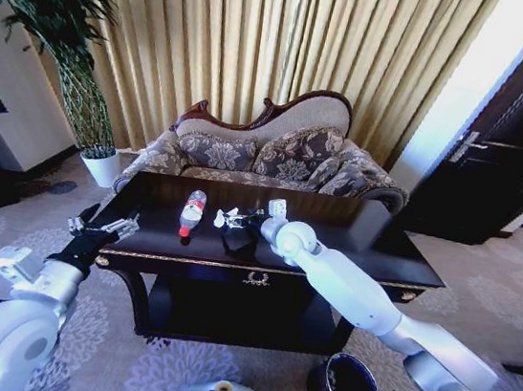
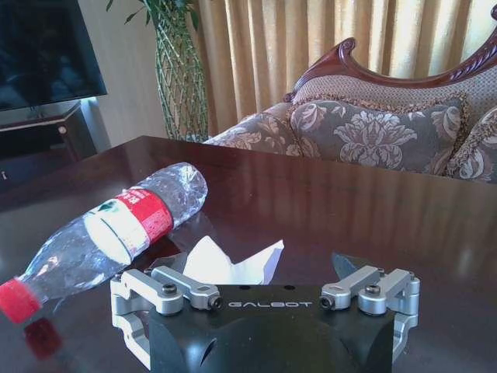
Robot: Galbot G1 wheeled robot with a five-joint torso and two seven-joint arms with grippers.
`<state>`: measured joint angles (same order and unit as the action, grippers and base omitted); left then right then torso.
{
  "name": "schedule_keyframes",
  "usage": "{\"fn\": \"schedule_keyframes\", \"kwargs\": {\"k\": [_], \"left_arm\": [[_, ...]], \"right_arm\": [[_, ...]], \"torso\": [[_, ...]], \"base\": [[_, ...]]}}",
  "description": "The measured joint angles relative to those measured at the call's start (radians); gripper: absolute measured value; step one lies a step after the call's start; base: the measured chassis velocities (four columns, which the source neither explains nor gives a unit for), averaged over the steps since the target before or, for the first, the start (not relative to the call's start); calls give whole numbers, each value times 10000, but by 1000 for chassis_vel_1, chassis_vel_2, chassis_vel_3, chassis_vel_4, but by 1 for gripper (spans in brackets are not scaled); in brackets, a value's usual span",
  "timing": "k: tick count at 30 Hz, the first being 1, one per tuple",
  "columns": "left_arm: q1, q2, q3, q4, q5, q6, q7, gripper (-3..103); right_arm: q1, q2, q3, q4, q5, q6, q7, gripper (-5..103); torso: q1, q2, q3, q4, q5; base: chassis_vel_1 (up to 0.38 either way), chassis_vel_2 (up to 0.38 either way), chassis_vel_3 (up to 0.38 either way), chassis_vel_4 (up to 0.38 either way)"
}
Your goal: Move to the front of the table and place the trash on the table into the trash bin.
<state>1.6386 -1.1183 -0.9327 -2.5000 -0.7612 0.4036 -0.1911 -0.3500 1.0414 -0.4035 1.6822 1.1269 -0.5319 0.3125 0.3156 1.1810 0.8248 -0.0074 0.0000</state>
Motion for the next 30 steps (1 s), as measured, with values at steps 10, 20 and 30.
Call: {"fn": "schedule_keyframes", "kwargs": {"k": [10, 20, 30], "left_arm": [[-106, -90, -58, 0, 37, -58, 23, 100], [-119, -223, -128, 0, 43, -134, 52, 100], [-203, -171, -107, 0, 42, -166, 62, 100]], "right_arm": [[98, 325, -142, -295, -173, 74, -62, 100], [290, 372, -315, -409, -261, 145, -88, 63], [271, 222, -299, -361, -381, 221, -92, 25]], "torso": [[0, 0, 0, 0, 0], [0, 0, 0, 1, 0], [0, 1, 0, 0, 1]], "base": [[0, 0, 0, 0], [0, 0, 0, 0], [0, 0, 0, 0]]}}
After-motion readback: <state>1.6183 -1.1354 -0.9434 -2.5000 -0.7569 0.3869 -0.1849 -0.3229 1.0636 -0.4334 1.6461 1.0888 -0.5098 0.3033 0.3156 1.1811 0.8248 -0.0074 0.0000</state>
